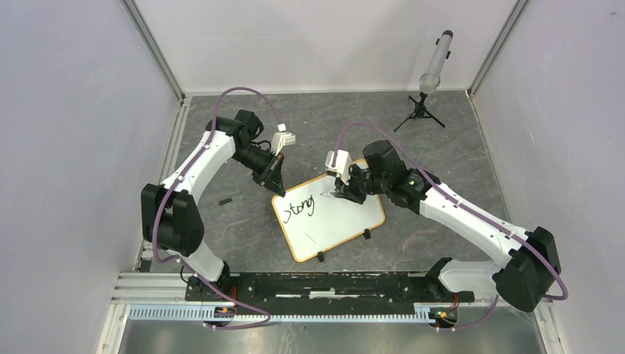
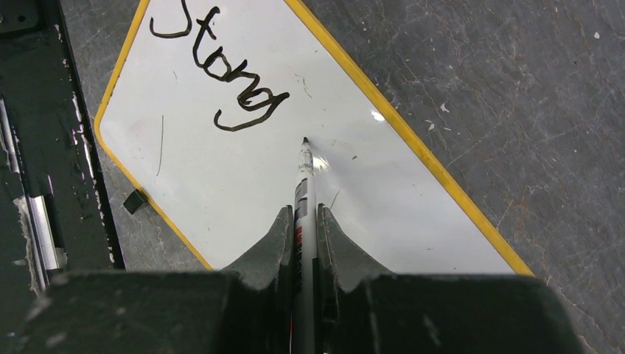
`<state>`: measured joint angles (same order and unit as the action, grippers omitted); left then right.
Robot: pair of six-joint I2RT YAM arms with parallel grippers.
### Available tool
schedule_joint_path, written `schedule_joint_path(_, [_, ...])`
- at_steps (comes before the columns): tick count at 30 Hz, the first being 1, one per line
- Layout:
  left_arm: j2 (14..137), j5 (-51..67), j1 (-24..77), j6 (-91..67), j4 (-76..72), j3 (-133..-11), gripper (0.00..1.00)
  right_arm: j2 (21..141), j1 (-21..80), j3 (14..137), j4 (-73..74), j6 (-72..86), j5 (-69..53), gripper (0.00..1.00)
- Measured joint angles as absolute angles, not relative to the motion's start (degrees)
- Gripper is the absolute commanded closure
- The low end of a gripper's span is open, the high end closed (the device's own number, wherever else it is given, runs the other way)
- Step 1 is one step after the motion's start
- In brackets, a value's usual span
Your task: Write a sentence on the whiteboard
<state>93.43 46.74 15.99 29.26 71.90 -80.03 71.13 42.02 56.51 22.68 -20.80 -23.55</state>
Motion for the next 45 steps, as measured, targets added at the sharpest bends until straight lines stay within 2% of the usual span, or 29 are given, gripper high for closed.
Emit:
schedule_joint_path(23, [93.43, 46.61, 15.99, 29.26, 71.81, -79.99, 0.97, 70.46, 43.62, 53.63, 23.24, -21.08, -23.59, 1.0])
schedule_joint_path(45, [93.43, 46.59, 15.99, 29.26, 71.64, -79.96, 0.98, 71.66, 41.6, 56.88, 24.14, -21.12, -21.96, 1.0])
